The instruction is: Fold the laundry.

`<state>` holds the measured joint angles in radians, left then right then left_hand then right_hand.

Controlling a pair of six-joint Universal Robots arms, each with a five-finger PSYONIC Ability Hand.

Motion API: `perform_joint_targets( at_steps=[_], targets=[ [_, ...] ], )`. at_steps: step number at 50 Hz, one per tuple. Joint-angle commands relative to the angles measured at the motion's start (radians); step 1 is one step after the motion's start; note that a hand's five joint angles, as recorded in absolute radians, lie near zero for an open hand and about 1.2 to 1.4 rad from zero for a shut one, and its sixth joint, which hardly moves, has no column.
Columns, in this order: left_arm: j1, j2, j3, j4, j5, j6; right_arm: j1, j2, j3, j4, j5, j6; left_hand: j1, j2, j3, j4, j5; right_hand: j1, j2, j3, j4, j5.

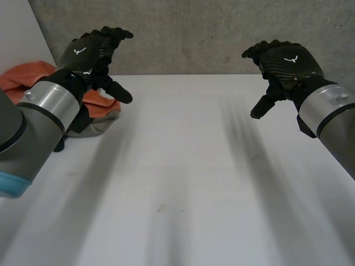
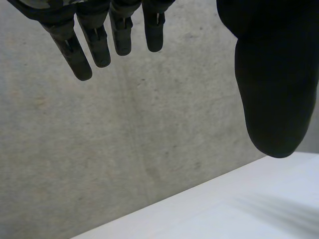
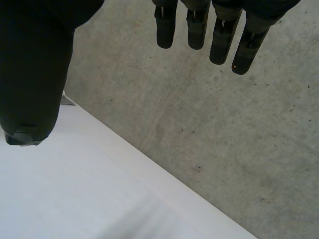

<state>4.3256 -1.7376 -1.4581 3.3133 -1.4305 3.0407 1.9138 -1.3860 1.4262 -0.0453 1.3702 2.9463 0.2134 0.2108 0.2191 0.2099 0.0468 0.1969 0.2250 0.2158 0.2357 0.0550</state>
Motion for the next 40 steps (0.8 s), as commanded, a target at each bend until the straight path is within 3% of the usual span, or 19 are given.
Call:
perform_joint_targets(
  at_steps=[1,13,20,27,31,32,35,40],
  targets=[
    [0.173,-0.131,0.036,0.089,0.008,0.156,-0.003,-0.001,-0.003,0.001,0.000,-0.029,-0.035,-0.032,-0.041,-0.032,-0.043,-0.022,-0.050,-0.041,-0.061,-0.055],
    [0.363,-0.544,0.321,0.230,0.034,0.480,0.005,0.002,0.005,0.002,0.000,-0.035,-0.035,-0.032,-0.041,-0.032,-0.043,-0.022,-0.050,-0.041,-0.061,-0.055],
    [0.468,-0.758,0.551,0.229,0.125,0.495,0.004,0.002,0.016,0.001,0.000,-0.036,-0.015,-0.012,-0.020,-0.011,-0.023,-0.022,-0.050,-0.041,-0.061,-0.055],
    [0.514,-0.928,0.748,0.207,0.130,0.495,0.004,0.007,0.019,0.001,0.000,-0.036,0.111,0.114,0.106,0.115,0.103,-0.022,-0.050,-0.041,-0.061,-0.055],
    [0.523,-0.987,0.817,0.183,0.136,0.495,0.004,0.008,0.026,-0.001,0.000,-0.036,0.390,0.392,0.384,0.393,0.382,-0.022,-0.050,-0.041,-0.061,-0.055],
    [0.523,-0.991,0.824,0.183,0.137,0.495,0.004,0.010,0.028,-0.001,0.000,-0.036,0.690,0.693,0.684,0.693,0.682,-0.022,-0.050,-0.041,-0.061,-0.055],
    [0.519,-0.991,0.823,0.186,0.134,0.495,0.002,0.019,0.030,-0.001,0.000,-0.038,1.181,1.184,1.176,1.185,1.173,-0.022,-0.050,-0.041,-0.061,-0.055],
    [0.452,-0.906,0.748,0.209,0.070,0.494,0.002,0.028,0.025,-0.001,0.001,-0.036,1.183,1.185,1.177,1.186,1.175,-0.022,-0.050,-0.041,-0.061,-0.055]
  ],
)
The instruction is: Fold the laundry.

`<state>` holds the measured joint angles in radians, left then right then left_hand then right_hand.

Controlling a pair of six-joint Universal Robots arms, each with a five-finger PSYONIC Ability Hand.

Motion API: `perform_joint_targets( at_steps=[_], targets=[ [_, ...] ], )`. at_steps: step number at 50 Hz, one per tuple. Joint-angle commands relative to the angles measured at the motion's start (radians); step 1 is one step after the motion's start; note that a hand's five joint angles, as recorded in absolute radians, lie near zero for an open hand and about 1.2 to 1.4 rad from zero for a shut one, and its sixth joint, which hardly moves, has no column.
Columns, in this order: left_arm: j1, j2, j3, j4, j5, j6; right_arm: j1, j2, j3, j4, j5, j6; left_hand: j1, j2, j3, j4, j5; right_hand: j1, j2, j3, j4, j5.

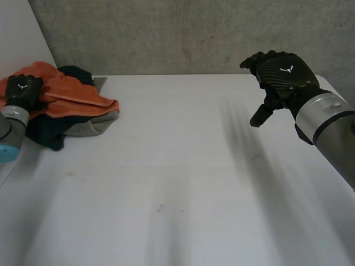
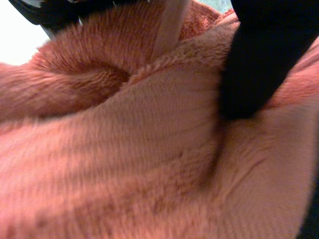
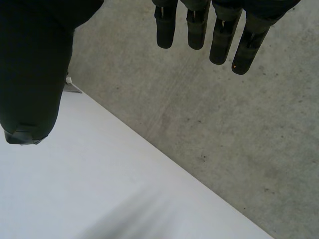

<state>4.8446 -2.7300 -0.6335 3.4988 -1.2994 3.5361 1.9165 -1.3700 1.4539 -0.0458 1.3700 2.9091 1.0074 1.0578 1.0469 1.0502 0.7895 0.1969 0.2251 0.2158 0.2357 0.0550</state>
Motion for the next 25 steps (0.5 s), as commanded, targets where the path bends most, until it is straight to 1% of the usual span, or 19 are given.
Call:
perform_joint_targets(
  at_steps=[1,2,4,5,7,8,11,12,15,16,18,19,22,23,24,25],
  targets=[
    [-0.081,0.114,-0.104,0.028,-0.072,-0.006,-0.001,0.012,-0.003,0.000,0.001,0.001,0.389,0.339,0.349,0.346,0.432,-0.022,-0.051,-0.041,-0.061,-0.055],
    [-0.115,0.183,-0.173,0.045,-0.084,-0.011,0.001,0.011,-0.003,0.000,0.001,0.001,0.389,0.339,0.349,0.346,0.432,-0.022,-0.051,-0.041,-0.061,-0.055],
    [-0.143,0.258,-0.239,0.075,-0.089,-0.022,-0.001,0.011,-0.003,0.000,0.001,0.001,0.389,0.339,0.349,0.346,0.432,-0.022,-0.051,-0.041,-0.061,-0.055],
    [-0.173,0.345,-0.317,0.121,-0.092,-0.043,-0.001,0.011,-0.004,0.000,0.001,0.001,0.389,0.339,0.349,0.346,0.432,-0.022,-0.051,-0.041,-0.061,-0.055],
    [-0.209,0.426,-0.394,0.169,-0.095,-0.075,-0.001,0.011,-0.009,0.000,0.001,0.001,0.389,0.339,0.349,0.346,0.432,-0.022,-0.051,-0.041,-0.061,-0.055],
    [-0.251,0.502,-0.461,0.196,-0.101,-0.113,-0.001,0.011,-0.009,0.000,0.000,0.001,0.389,0.339,0.349,0.346,0.432,-0.022,-0.051,-0.041,-0.061,-0.055],
    [-0.325,0.594,-0.546,0.216,-0.098,-0.172,-0.002,0.006,-0.015,0.001,0.001,0.001,0.389,0.339,0.349,0.346,0.432,-0.022,-0.051,-0.041,-0.061,-0.055],
    [-0.379,0.652,-0.593,0.217,-0.097,-0.205,-0.002,0.005,-0.015,0.001,0.000,0.001,0.389,0.339,0.349,0.346,0.432,-0.022,-0.051,-0.041,-0.061,-0.055],
    [-0.446,0.717,-0.653,0.209,-0.097,-0.244,-0.004,-0.001,-0.015,0.001,0.001,0.001,0.389,0.339,0.349,0.346,0.432,-0.022,-0.051,-0.041,-0.061,-0.055],
    [-0.497,0.743,-0.693,0.197,-0.097,-0.267,-0.005,-0.004,-0.017,0.001,0.000,0.001,0.389,0.339,0.349,0.346,0.432,-0.022,-0.051,-0.041,-0.061,-0.055],
    [-0.551,0.748,-0.724,0.181,-0.097,-0.282,-0.008,-0.014,-0.017,0.001,0.000,0.001,0.389,0.339,0.349,0.346,0.432,-0.022,-0.051,-0.041,-0.061,-0.055],
    [-0.622,0.741,-0.741,0.166,-0.098,-0.290,-0.010,-0.020,-0.017,0.001,0.000,0.001,0.389,0.339,0.349,0.346,0.432,-0.022,-0.051,-0.041,-0.061,-0.055],
    [-0.730,0.708,-0.750,0.141,-0.103,-0.292,-0.013,-0.037,-0.018,0.000,0.000,0.001,0.389,0.339,0.349,0.346,0.432,-0.022,-0.051,-0.041,-0.061,-0.055],
    [-0.790,0.667,-0.746,0.123,-0.106,-0.287,-0.013,-0.040,-0.020,0.000,-0.002,0.001,0.389,0.339,0.349,0.346,0.432,-0.022,-0.051,-0.041,-0.061,-0.055],
    [-0.812,0.644,-0.741,0.115,-0.110,-0.286,-0.013,-0.041,-0.023,0.000,-0.005,0.001,0.389,0.339,0.349,0.346,0.432,-0.022,-0.051,-0.041,-0.061,-0.055],
    [-0.851,0.592,-0.726,0.097,-0.123,-0.284,-0.013,-0.041,-0.024,0.000,-0.005,0.001,0.389,0.339,0.349,0.346,0.432,-0.022,-0.051,-0.041,-0.061,-0.055]
  ],
)
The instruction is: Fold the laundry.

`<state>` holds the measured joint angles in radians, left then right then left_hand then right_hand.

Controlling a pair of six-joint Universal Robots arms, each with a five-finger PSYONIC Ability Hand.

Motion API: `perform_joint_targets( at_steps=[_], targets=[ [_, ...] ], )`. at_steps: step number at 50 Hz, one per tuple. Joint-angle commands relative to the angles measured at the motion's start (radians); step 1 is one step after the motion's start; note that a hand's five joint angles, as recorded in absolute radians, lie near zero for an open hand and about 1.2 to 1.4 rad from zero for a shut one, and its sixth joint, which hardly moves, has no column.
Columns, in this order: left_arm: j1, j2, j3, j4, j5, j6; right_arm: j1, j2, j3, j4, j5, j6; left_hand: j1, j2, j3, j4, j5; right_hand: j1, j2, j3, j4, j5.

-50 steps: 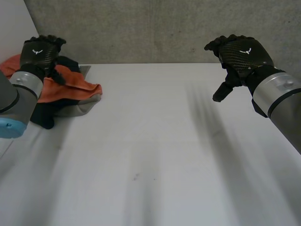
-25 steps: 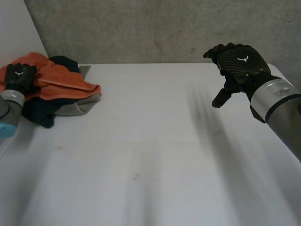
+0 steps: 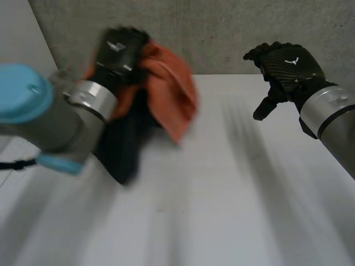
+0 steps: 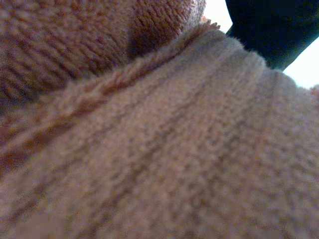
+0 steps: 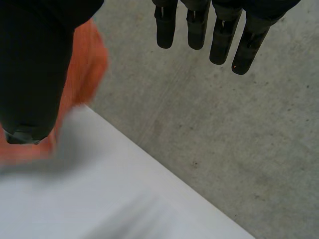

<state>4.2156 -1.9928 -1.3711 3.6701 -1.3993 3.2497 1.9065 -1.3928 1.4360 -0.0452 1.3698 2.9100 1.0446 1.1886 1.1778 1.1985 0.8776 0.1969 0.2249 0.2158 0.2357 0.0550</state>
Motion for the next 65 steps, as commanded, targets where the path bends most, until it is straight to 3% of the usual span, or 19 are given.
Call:
perform_joint_targets(
  at_steps=[1,5,13,20,27,33,40,46,47,48,49,51,56,65],
  targets=[
    [-0.232,-0.167,0.018,-0.082,-0.030,0.002,-0.004,-0.018,-0.008,-0.001,-0.006,0.000,0.352,0.208,0.218,0.198,0.344,-0.022,-0.050,-0.041,-0.061,-0.055],
    [-0.240,-0.230,0.052,-0.128,-0.072,0.001,-0.003,-0.020,-0.008,0.001,-0.008,0.000,0.352,0.208,0.218,0.198,0.344,-0.022,-0.050,-0.041,-0.061,-0.055],
    [-0.221,-0.192,0.067,-0.185,-0.129,0.025,-0.004,-0.023,-0.008,0.001,-0.009,0.002,0.352,0.208,0.218,0.198,0.344,-0.022,-0.050,-0.041,-0.061,-0.055],
    [-0.071,-0.014,0.049,-0.186,-0.175,0.045,-0.001,-0.025,-0.008,0.001,-0.006,0.002,0.352,0.208,0.218,0.198,0.344,-0.022,-0.050,-0.041,-0.061,-0.055],
    [0.170,0.077,0.127,-0.180,-0.162,0.107,0.012,-0.023,-0.006,0.001,0.000,0.002,0.352,0.208,0.218,0.198,0.344,-0.022,-0.050,-0.041,-0.061,-0.055],
    [0.355,0.005,0.259,-0.176,-0.158,0.192,0.014,-0.020,-0.006,-0.001,0.003,0.002,0.352,0.208,0.218,0.198,0.344,-0.022,-0.050,-0.041,-0.061,-0.055],
    [0.434,-0.148,0.319,-0.163,-0.147,0.229,0.014,-0.018,-0.006,-0.001,0.006,0.003,0.352,0.208,0.218,0.198,0.344,-0.022,-0.050,-0.041,-0.061,-0.055],
    [0.497,-0.279,0.329,-0.076,-0.142,0.286,0.014,-0.018,0.003,0.001,0.006,0.002,0.352,0.208,0.218,0.198,0.344,-0.022,-0.050,-0.041,-0.061,-0.055],
    [0.501,-0.287,0.326,-0.076,-0.141,0.286,0.014,-0.018,0.004,0.001,0.006,0.002,0.279,0.135,0.146,0.125,0.272,-0.022,-0.050,-0.041,-0.061,-0.055],
    [0.495,-0.302,0.319,-0.081,-0.135,0.288,0.014,-0.018,0.006,0.001,0.006,0.002,-0.181,-0.325,-0.314,-0.334,-0.188,-0.022,-0.050,-0.041,-0.061,-0.055],
    [0.495,-0.307,0.313,-0.082,-0.129,0.288,0.014,-0.018,0.007,0.001,0.006,0.002,-0.476,-0.620,-0.609,-0.630,-0.483,-0.022,-0.050,-0.041,-0.061,-0.055],
    [0.495,-0.308,0.296,-0.088,-0.107,0.288,0.014,-0.018,0.009,0.001,0.006,0.002,-0.856,-1.000,-0.989,-1.010,-0.863,-0.022,-0.050,-0.041,-0.061,-0.055],
    [0.491,-0.288,0.216,-0.087,-0.043,0.288,0.014,-0.017,0.009,0.001,0.006,0.002,-0.843,-0.987,-0.976,-0.997,-0.850,-0.022,-0.050,-0.041,-0.061,-0.055],
    [0.480,-0.193,0.115,-0.094,-0.009,0.288,0.014,-0.014,0.014,0.002,0.006,0.002,-0.825,-0.969,-0.958,-0.979,-0.833,-0.022,-0.050,-0.041,-0.061,-0.055]
  ],
)
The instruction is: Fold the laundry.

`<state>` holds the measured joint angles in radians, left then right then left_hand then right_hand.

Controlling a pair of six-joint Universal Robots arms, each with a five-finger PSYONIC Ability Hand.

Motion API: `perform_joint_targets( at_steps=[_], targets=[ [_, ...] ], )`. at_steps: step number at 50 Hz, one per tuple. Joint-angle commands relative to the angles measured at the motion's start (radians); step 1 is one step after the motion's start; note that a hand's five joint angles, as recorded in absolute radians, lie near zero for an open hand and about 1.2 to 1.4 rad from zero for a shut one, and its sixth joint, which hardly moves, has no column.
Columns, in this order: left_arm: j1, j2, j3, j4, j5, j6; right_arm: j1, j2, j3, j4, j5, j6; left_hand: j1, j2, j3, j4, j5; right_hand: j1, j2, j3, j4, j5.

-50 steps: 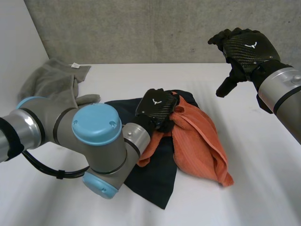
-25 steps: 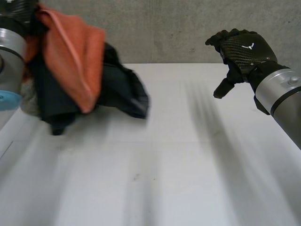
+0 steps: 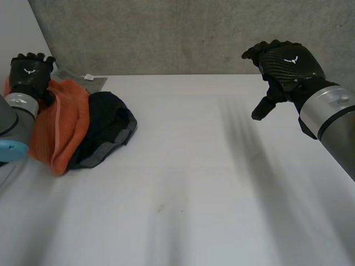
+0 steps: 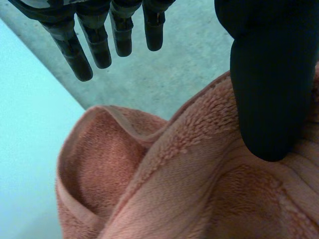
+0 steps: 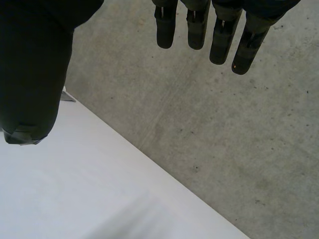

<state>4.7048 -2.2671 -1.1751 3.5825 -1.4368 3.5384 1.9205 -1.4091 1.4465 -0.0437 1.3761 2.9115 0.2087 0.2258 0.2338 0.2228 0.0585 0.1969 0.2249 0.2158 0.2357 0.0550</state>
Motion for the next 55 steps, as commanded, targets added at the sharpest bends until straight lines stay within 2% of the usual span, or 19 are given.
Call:
perform_joint_targets(
  at_steps=[1,6,11,17,21,22,24,29,35,40,41,47,48,52,54,55],
  targets=[
    [-0.009,0.089,-0.092,-0.007,0.035,-0.001,0.000,0.002,0.003,0.001,-0.003,0.000,0.014,-0.004,-0.011,-0.001,-0.011,-0.022,-0.050,-0.041,-0.061,-0.055],
    [-0.011,0.107,-0.136,-0.011,0.079,0.007,0.000,0.005,0.003,0.001,-0.003,0.000,0.040,0.023,0.015,0.026,0.016,-0.022,-0.050,-0.041,-0.061,-0.055],
    [-0.008,0.089,-0.127,-0.019,0.087,0.008,0.000,0.007,0.008,0.001,-0.003,0.000,0.099,0.082,0.074,0.085,0.074,-0.022,-0.050,-0.041,-0.061,-0.055],
    [0.000,0.017,-0.095,-0.039,0.090,0.027,0.006,0.009,0.014,0.001,-0.005,-0.001,0.292,0.275,0.267,0.278,0.268,-0.022,-0.050,-0.041,-0.061,-0.055],
    [0.006,-0.017,-0.067,-0.050,0.088,0.079,0.006,0.009,0.015,0.001,-0.005,-0.002,0.667,0.650,0.642,0.653,0.643,-0.022,-0.050,-0.041,-0.061,-0.055],
    [0.006,-0.020,-0.058,-0.051,0.087,0.105,0.006,0.009,0.014,0.001,-0.005,-0.002,0.930,0.913,0.905,0.916,0.906,-0.022,-0.050,-0.041,-0.061,-0.055],
    [0.003,-0.019,-0.044,-0.053,0.076,0.132,0.006,0.009,0.014,0.001,-0.005,-0.002,1.186,1.169,1.161,1.172,1.162,-0.022,-0.050,-0.041,-0.061,-0.055],
    [-0.028,0.015,-0.049,-0.053,0.072,0.132,0.006,0.007,0.012,0.001,-0.005,-0.002,1.188,1.170,1.162,1.173,1.163,-0.022,-0.050,-0.041,-0.061,-0.055],
    [-0.196,0.269,-0.096,-0.045,0.070,0.051,0.005,-0.004,0.002,0.002,-0.003,-0.002,1.188,1.170,1.162,1.173,1.163,-0.022,-0.050,-0.041,-0.061,-0.055],
    [-0.325,0.362,-0.115,-0.054,0.056,-0.035,-0.005,-0.010,-0.006,0.002,-0.003,-0.002,1.188,1.170,1.162,1.173,1.163,-0.022,-0.050,-0.041,-0.061,-0.055],
    [-0.377,0.377,-0.121,-0.059,0.044,-0.065,-0.006,-0.016,-0.008,0.002,-0.003,0.000,1.188,1.170,1.162,1.173,1.163,-0.022,-0.050,-0.041,-0.061,-0.055],
    [-0.575,0.353,-0.147,-0.076,-0.028,-0.162,-0.009,-0.051,-0.011,0.001,0.001,0.000,1.188,1.170,1.162,1.173,1.163,-0.022,-0.050,-0.041,-0.061,-0.055],
    [-0.633,0.318,-0.146,-0.077,-0.049,-0.180,-0.009,-0.056,-0.011,0.001,0.001,0.000,1.188,1.170,1.162,1.173,1.163,-0.022,-0.050,-0.041,-0.061,-0.055],
    [-0.750,0.223,-0.126,-0.071,-0.085,-0.238,-0.009,-0.067,-0.012,0.001,0.003,0.000,1.188,1.170,1.162,1.173,1.163,-0.022,-0.050,-0.041,-0.061,-0.055],
    [-0.782,0.193,-0.120,-0.065,-0.088,-0.271,-0.017,-0.067,-0.015,-0.001,0.011,0.000,1.188,1.170,1.162,1.173,1.163,-0.022,-0.050,-0.041,-0.061,-0.055],
    [-0.793,0.181,-0.115,-0.067,-0.086,-0.286,-0.018,-0.067,-0.015,0.001,0.014,0.000,1.089,1.072,1.064,1.075,1.065,-0.022,-0.050,-0.041,-0.061,-0.055]
  ],
)
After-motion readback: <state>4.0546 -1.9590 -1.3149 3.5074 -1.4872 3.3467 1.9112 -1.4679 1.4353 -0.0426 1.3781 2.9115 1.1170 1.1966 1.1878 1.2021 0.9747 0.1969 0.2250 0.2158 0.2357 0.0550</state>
